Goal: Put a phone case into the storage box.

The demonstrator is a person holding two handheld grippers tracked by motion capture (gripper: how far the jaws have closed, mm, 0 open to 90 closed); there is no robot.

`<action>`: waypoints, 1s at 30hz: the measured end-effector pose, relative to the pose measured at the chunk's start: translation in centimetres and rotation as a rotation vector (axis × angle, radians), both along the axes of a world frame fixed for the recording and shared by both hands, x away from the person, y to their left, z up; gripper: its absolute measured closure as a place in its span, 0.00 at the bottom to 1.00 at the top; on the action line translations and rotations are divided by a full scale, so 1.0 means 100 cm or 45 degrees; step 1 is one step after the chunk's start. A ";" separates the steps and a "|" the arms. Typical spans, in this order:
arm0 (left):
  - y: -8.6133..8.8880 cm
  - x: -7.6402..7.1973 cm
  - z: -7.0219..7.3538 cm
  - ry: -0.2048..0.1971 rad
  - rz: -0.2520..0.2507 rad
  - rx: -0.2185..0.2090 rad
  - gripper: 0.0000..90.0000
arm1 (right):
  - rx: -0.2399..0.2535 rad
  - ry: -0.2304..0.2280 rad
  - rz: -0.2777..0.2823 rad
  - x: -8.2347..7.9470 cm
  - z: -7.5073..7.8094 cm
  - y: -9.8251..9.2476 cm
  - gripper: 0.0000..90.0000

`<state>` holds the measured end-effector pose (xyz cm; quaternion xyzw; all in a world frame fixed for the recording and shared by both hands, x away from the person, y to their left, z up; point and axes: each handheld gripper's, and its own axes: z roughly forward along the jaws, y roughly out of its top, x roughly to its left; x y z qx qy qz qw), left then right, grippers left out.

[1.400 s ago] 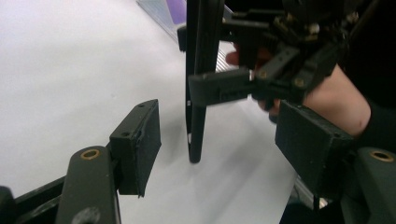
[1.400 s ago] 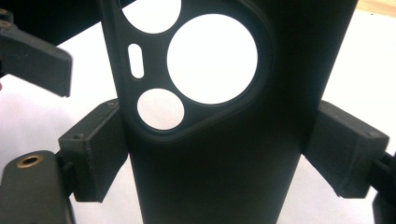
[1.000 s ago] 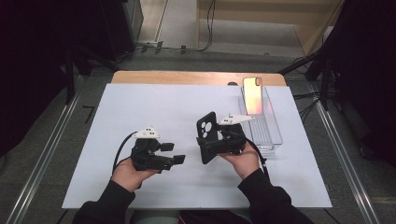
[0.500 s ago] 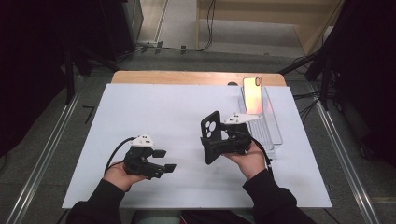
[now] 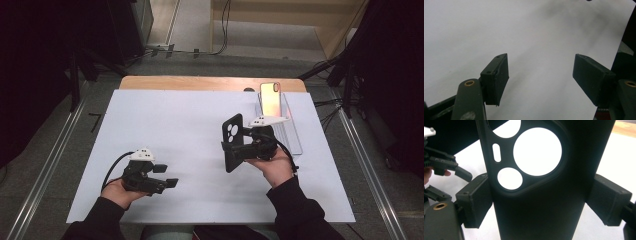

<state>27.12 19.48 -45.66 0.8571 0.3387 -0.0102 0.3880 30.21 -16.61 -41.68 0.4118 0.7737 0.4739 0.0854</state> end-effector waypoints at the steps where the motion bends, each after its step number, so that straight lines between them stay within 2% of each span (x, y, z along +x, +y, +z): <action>1: 0.001 0.000 0.000 0.001 0.005 0.001 0.32 | 0.002 0.003 -0.009 0.001 0.002 -0.003 0.13; 16: 0.007 -0.001 -0.001 0.019 0.044 -0.015 0.32 | 0.051 -0.035 -0.147 0.009 0.029 -0.042 0.13; 30: 0.014 -0.006 -0.002 0.036 0.092 -0.021 0.32 | 0.028 -0.070 -0.313 0.026 0.043 -0.080 0.13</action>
